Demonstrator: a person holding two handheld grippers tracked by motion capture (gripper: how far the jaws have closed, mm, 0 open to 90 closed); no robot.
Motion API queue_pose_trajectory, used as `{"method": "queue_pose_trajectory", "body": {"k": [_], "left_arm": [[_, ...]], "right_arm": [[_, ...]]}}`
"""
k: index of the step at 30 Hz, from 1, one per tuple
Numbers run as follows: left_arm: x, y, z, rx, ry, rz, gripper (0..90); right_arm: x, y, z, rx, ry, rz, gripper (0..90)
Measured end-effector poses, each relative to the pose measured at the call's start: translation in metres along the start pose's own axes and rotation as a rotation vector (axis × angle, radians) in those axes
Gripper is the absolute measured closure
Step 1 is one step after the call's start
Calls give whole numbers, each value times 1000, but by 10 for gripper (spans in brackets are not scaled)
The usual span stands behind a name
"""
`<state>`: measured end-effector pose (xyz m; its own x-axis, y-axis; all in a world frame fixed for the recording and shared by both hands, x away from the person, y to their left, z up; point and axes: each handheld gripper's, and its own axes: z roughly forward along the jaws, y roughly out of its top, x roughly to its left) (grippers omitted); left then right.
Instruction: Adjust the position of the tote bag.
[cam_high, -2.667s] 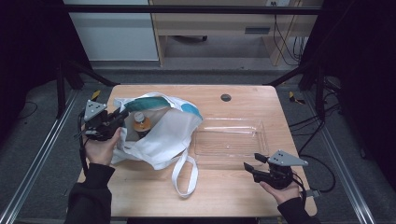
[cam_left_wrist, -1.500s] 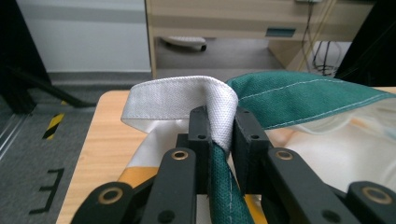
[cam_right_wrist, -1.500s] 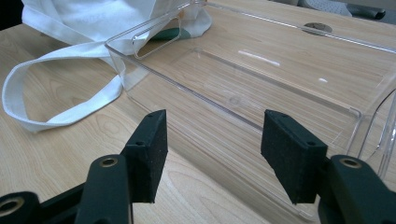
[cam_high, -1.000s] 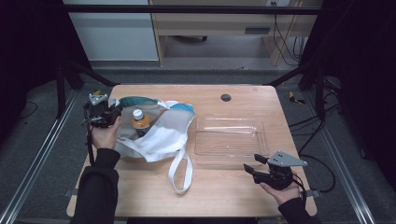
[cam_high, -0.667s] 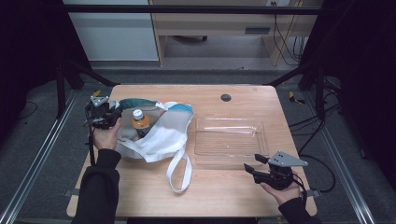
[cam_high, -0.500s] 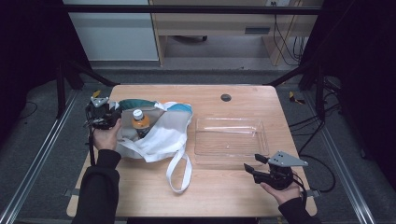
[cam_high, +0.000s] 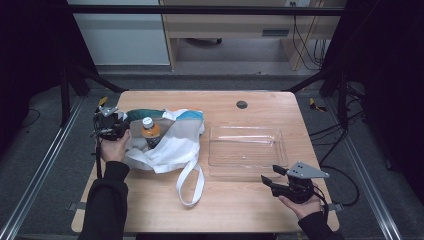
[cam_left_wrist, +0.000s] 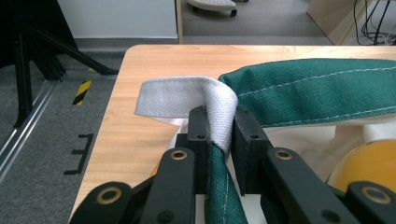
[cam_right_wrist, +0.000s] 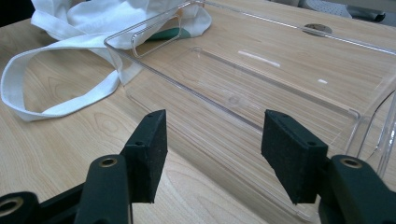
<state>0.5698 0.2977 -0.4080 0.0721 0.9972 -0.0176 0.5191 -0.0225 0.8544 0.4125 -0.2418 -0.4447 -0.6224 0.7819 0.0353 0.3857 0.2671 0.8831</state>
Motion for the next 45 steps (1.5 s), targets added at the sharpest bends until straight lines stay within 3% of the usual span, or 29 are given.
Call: {"method": "queue_pose_trajectory", "body": {"k": [20, 30, 38, 45], "left_arm": [[-5, -24, 20, 78, -6, 25, 780], [-8, -36, 31, 106, -1, 60, 766], [-3, -35, 27, 91, -37, 20, 749], [3, -27, 11, 60, -100, 20, 595]], "right_arm": [[0, 0, 1, 2, 4, -6, 409], [0, 0, 0, 2, 2, -8, 407], [0, 0, 0, -4, 1, -4, 402], [-1, 1, -1, -9, -7, 2, 377]]}}
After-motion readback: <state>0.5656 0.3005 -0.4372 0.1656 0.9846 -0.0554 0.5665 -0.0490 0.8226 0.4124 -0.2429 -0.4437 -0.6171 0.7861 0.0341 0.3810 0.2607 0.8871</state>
